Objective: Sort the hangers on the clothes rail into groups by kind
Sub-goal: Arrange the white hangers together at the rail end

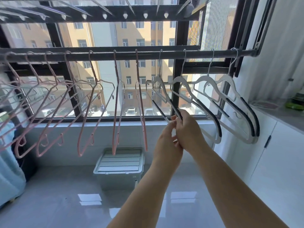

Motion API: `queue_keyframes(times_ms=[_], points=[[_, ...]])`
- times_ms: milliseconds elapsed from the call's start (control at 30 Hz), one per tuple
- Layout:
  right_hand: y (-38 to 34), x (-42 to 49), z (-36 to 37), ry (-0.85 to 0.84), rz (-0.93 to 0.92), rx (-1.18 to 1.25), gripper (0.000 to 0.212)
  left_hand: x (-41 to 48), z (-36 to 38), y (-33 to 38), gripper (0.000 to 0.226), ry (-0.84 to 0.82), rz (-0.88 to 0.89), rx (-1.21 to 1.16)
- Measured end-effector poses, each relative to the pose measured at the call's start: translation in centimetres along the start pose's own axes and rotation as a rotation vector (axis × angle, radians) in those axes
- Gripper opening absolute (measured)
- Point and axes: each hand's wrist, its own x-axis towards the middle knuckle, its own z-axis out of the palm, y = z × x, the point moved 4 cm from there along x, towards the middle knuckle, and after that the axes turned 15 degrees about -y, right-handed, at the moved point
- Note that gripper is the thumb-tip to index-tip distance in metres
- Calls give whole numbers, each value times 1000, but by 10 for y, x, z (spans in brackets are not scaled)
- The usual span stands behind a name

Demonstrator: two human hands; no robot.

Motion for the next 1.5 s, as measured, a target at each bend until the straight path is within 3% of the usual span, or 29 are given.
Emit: queue_keyframes(times_ms=[167, 233, 333, 400, 467, 567, 667, 767, 867, 1033, 1500], points=[[2, -1, 2, -78, 49, -2, 37, 2, 1, -2, 57, 39, -4, 61], [0, -6, 0, -94, 57, -134, 46, 3, 3, -6, 61, 44, -28, 81], [-13, -24, -22, 102, -143, -425, 47, 1, 5, -7, 68, 48, -45, 139], [-14, -33, -45, 273, -226, -478, 39, -2, 5, -2, 73, 92, -30, 198], [-1, -32, -67, 327, -172, -425, 35, -6, 4, 8, 71, 200, 50, 212], [24, -22, -82, 183, 2, -214, 38, -13, 8, 25, 56, 347, 204, 169], [35, -14, -79, 25, 117, 31, 38, -8, 16, 36, 48, 347, 239, 161], [37, -6, -66, -84, 158, 193, 32, 1, 24, 38, 58, 255, 145, 206], [37, 1, -57, -75, 134, 247, 26, 9, 28, 34, 69, 174, 40, 232], [38, 4, -52, -23, 108, 310, 18, 14, 29, 32, 75, 134, 9, 268], [41, 1, -56, -20, 96, 276, 33, 20, 40, 29, 76, 100, 0, 262]])
